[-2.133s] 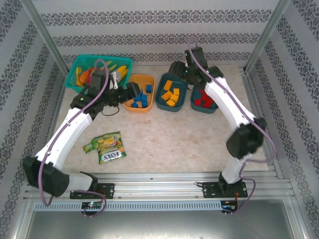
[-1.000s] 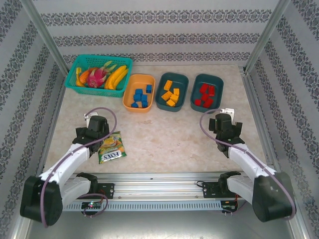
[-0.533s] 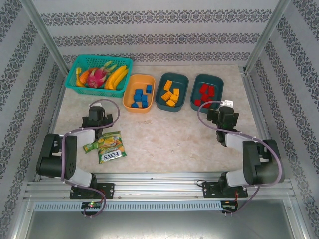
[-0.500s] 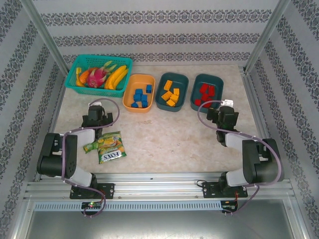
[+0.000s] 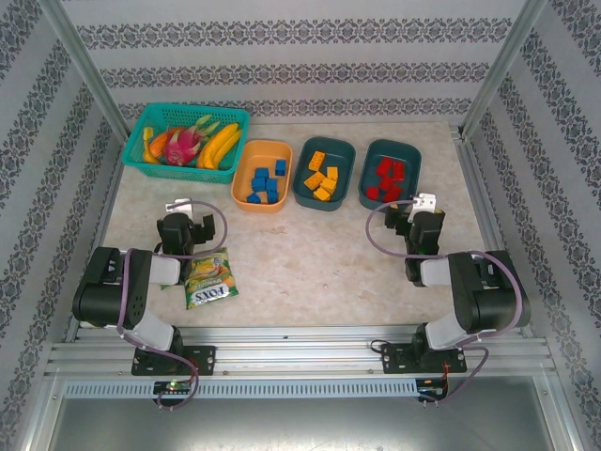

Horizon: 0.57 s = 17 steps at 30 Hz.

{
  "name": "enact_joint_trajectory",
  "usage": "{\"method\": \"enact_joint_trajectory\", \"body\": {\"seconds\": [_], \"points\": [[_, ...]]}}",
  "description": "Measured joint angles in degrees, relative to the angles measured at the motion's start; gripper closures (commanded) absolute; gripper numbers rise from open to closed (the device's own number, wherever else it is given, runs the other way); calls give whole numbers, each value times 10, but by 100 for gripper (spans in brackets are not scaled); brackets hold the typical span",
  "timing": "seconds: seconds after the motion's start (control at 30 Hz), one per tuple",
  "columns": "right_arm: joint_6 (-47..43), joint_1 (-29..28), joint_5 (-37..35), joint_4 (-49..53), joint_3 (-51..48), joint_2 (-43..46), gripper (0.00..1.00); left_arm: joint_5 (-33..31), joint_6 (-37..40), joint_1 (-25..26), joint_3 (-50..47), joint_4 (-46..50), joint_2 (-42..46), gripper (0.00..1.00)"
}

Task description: Sort the legos into containers by color

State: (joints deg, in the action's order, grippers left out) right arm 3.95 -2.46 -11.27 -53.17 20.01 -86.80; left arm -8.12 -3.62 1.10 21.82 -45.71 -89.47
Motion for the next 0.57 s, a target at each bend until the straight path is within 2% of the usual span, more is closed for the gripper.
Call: {"method": "enact_joint_trajectory", "body": {"seconds": [0.57], "points": [[-9, -1, -9, 2, 4, 0, 2, 0, 2, 0, 1, -11, 0, 0]]}}
